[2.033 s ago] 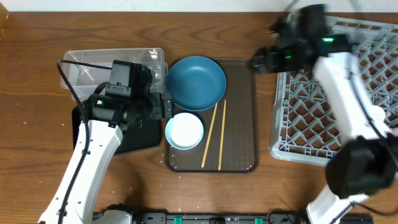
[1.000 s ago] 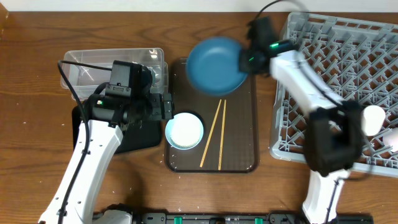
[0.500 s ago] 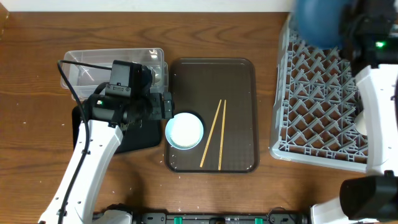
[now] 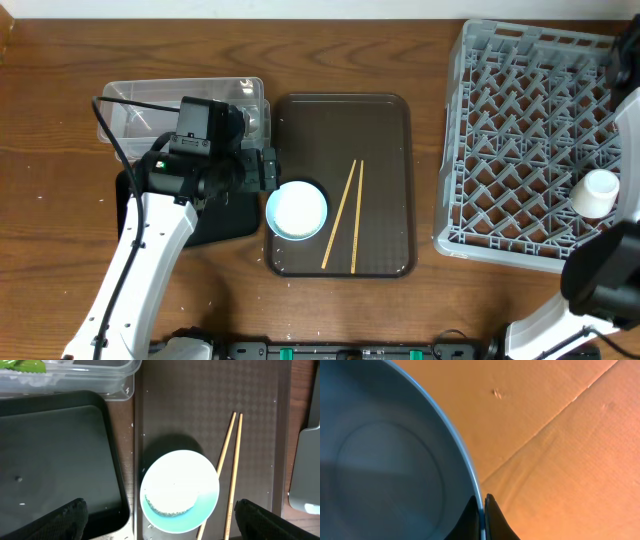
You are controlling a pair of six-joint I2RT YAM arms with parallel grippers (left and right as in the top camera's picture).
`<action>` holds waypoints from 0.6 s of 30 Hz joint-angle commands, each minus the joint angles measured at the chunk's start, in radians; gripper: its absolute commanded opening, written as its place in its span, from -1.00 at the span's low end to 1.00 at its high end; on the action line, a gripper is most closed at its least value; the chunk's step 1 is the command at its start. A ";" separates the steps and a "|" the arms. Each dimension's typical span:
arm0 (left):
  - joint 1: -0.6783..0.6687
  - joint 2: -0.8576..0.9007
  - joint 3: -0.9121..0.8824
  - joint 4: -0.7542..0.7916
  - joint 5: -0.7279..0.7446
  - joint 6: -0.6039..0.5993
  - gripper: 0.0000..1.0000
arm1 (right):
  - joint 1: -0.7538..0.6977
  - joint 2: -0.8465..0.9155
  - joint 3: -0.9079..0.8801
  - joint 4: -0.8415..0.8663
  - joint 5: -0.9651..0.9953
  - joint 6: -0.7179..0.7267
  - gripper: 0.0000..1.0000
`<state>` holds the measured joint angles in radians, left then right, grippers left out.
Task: Sort waste into correct bins and load items into the dishwasher rack
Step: 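Carry the blue plate with the right gripper into the dish rack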
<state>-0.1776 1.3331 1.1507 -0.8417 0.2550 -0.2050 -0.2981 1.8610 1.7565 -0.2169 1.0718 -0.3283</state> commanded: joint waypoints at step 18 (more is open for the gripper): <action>0.004 -0.001 0.005 -0.003 -0.009 0.002 0.93 | -0.041 0.221 -0.005 0.037 0.056 -0.178 -0.97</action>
<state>-0.1776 1.3331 1.1507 -0.8413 0.2550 -0.2054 -0.3618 2.0495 1.7561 -0.1684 1.1126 -0.5083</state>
